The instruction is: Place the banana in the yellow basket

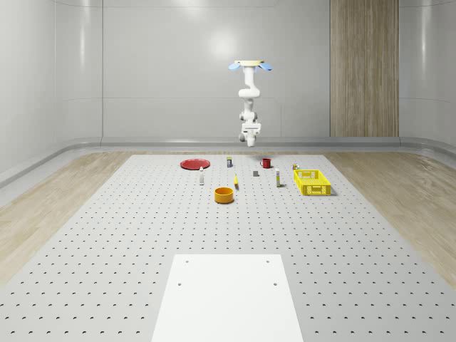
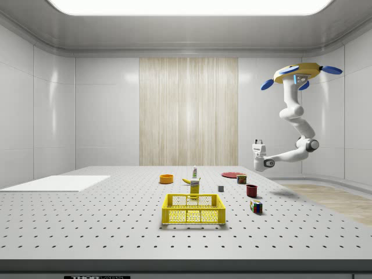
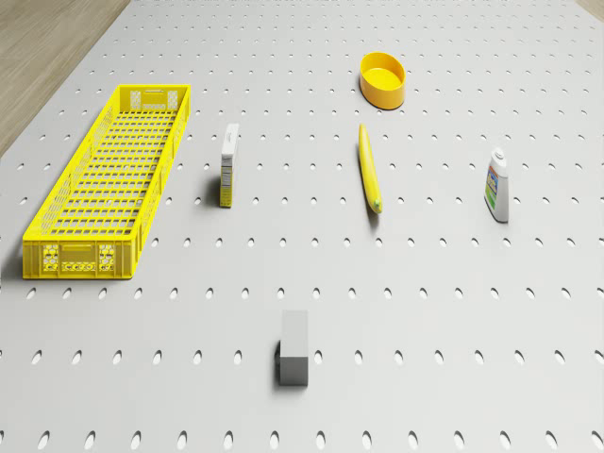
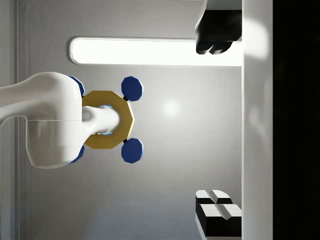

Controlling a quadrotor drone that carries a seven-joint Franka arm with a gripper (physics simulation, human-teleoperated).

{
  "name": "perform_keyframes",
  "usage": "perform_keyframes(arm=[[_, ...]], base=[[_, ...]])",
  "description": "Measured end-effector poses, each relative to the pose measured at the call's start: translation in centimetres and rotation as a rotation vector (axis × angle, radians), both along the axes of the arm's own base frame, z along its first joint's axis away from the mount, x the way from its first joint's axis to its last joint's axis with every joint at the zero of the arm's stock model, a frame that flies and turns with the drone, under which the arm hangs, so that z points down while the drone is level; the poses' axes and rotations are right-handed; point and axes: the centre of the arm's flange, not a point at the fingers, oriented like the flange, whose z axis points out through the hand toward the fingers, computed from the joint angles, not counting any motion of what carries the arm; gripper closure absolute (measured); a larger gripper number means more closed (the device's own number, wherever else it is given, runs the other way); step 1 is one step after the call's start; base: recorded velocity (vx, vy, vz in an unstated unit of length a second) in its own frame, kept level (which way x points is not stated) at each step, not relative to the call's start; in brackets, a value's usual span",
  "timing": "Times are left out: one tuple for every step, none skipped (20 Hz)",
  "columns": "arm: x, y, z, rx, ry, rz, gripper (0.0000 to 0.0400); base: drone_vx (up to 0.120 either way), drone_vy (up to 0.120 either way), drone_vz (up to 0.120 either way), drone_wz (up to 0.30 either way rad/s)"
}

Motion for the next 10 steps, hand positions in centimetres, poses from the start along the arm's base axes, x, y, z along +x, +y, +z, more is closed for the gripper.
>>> perform_keyframes(arm=[[-0.01, 0.01, 0.0, -0.001, -0.001, 0.0, 0.0], [-0.02, 0.01, 0.0, -0.001, -0.002, 0.0, 0.0], [-0.02, 0.02, 0.0, -0.002, -0.002, 0.0, 0.0], [-0.03, 0.03, 0.0, -0.003, -0.003, 0.0, 0.0], [-0.04, 0.04, 0.0, -0.004, -0.004, 0.0, 0.0], [-0.05, 0.06, 0.0, -0.006, -0.005, 0.0, 0.0], [-0.05, 0.07, 0.0, -0.007, -0.005, 0.0, 0.0], [-0.06, 0.09, 0.0, -0.009, -0.006, 0.0, 0.0], [-0.07, 0.11, 0.0, -0.011, -0.007, 0.0, 0.0], [-0.08, 0.14, 0.0, -0.014, -0.008, 0.0, 0.0]], base=[[0.12, -0.12, 0.0, 0.0], [0.12, -0.12, 0.0, 0.0], [0.12, -0.12, 0.0, 0.0], [0.12, -0.12, 0.0, 0.0], [0.12, -0.12, 0.0, 0.0], [0.12, -0.12, 0.0, 0.0], [0.12, -0.12, 0.0, 0.0], [0.12, -0.12, 0.0, 0.0], [0.12, -0.12, 0.0, 0.0], [0.12, -0.12, 0.0, 0.0]])
